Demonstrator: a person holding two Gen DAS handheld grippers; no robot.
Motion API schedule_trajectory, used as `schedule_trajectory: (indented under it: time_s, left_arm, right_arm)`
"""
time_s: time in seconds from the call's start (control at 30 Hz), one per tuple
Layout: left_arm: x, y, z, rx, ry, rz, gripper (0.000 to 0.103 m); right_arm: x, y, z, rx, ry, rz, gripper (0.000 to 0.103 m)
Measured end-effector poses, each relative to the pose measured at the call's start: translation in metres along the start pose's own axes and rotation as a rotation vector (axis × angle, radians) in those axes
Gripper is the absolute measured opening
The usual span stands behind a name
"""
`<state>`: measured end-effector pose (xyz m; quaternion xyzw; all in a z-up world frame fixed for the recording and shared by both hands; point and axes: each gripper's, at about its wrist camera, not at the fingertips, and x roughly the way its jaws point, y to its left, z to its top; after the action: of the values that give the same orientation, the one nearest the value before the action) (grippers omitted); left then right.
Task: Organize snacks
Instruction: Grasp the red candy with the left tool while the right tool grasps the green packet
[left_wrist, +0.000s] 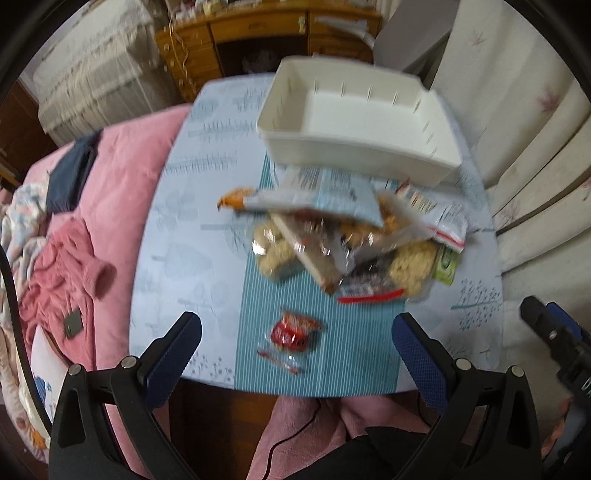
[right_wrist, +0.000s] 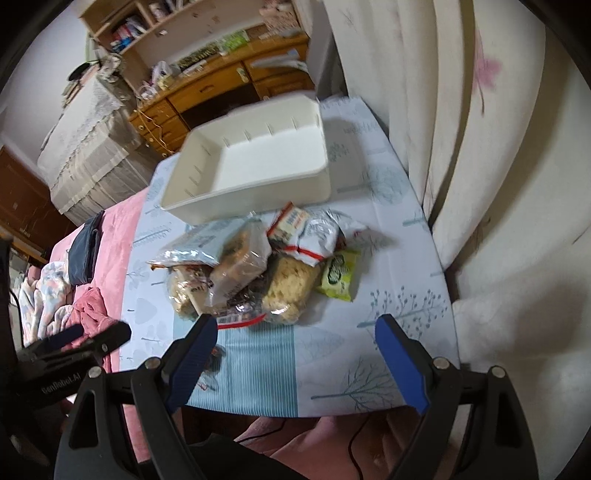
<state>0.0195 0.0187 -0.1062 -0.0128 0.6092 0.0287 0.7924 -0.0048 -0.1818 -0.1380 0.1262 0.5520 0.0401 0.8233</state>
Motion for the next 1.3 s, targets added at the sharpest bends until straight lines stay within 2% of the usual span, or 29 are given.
schedule_trajectory:
  time_s: [0.2,0.43,0.63,0.67,0.87,1.07,1.23,1.3]
  left_arm:
    - [0.047,0.008,-0.01,-0.054,0.117,-0.049,0.102]
    - [0.098,0.016,-0.02,-0.114,0.243,-0.055,0.102]
    - [0.133,0.017,-0.03,-0.141,0.316,-0.037,0.102]
    - [0.14,0.018,-0.032,-0.154,0.328,-0.037,0.102]
    - [0.165,0.026,-0.035,-0.201,0.338,-0.031,0.096]
    - [0.188,0.039,-0.036,-0.257,0.34,-0.041,0.08]
    - [0.207,0.049,-0.04,-0.315,0.378,-0.052,0.078]
    - [0.211,0.051,-0.041,-0.32,0.376,-0.05,0.078]
  right_arm:
    - [0.03,-0.022,0.006,0.089,0.101,-0.01,0.088]
    - [0.073,-0.048,0.016,0.19,0.233,-0.018,0.088]
    - [0.109,-0.061,0.028,0.216,0.309,-0.033,0.088]
    - [0.115,-0.063,0.029,0.213,0.32,-0.041,0.085]
    - [0.148,-0.068,0.039,0.173,0.367,-0.076,0.073]
    - [0.172,-0.068,0.045,0.13,0.415,-0.086,0.062]
    - [0.184,-0.066,0.056,0.089,0.421,-0.088,0.06]
    - [0.19,-0.061,0.062,0.067,0.422,-0.092,0.054]
